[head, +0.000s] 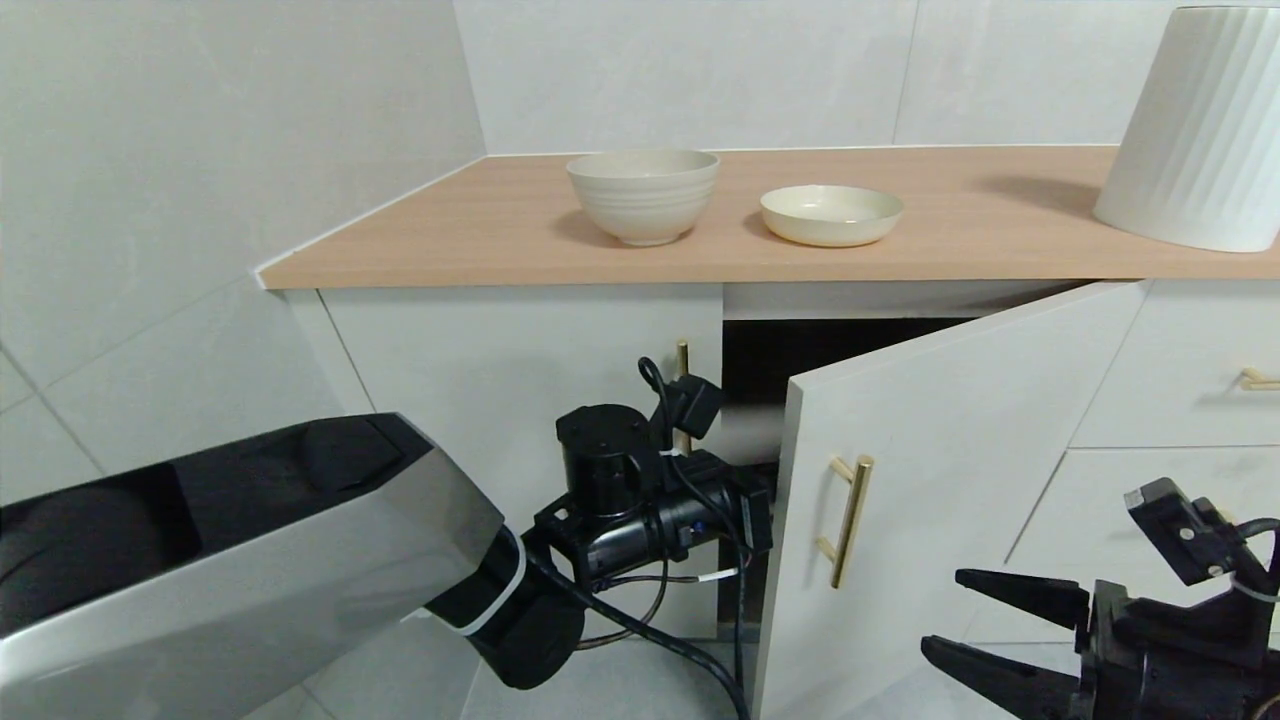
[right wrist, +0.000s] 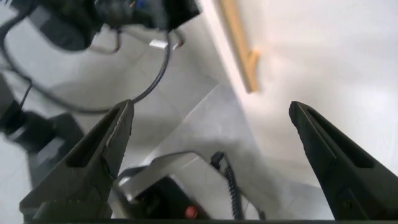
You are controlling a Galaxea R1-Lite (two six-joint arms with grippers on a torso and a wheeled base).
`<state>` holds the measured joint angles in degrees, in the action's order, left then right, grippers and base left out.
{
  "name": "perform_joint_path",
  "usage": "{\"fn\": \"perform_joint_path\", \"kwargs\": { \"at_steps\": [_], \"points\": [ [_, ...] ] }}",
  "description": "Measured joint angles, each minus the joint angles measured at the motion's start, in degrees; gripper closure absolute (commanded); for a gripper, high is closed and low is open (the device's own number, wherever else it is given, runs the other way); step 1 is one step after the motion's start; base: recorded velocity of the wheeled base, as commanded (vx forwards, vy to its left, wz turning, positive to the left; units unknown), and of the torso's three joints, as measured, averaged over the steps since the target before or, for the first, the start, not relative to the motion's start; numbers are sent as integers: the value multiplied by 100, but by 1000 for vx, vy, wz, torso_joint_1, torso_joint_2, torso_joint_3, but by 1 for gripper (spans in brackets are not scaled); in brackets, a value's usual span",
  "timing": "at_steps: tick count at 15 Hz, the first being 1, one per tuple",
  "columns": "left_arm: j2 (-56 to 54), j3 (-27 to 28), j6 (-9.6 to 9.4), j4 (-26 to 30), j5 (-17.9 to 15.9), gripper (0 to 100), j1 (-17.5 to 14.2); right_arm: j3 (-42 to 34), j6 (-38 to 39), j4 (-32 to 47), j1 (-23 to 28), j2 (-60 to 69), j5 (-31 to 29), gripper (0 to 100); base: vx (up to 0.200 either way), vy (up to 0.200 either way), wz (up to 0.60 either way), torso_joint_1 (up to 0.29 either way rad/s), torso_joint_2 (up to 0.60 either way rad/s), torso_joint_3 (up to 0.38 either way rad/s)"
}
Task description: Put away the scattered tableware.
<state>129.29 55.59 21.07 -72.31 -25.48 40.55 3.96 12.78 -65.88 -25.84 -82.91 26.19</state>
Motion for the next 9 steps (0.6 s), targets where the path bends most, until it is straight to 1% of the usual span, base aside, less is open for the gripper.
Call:
{"fn": "perform_joint_path", "kwargs": {
  "at_steps": [1, 5, 7, 9],
  "points": [
    [-16, 52, 1, 90, 2, 100, 24, 6, -5, 154, -61, 99, 0, 0, 0, 0, 0, 0, 0, 0],
    [-29, 293, 4, 580, 16, 100, 77, 17, -9, 196, -155, 256, -5, 0, -200, 0, 0, 7, 0, 1],
    [-24, 402, 1, 668, -13, 100, 116, 11, -6, 202, -196, 282, -2, 0, -200, 0, 0, 0, 7, 7],
    [-2, 489, 1, 756, 6, 100, 110, 6, -6, 202, -262, 293, -2, 0, 0, 0, 0, 0, 0, 0]
  ]
}}
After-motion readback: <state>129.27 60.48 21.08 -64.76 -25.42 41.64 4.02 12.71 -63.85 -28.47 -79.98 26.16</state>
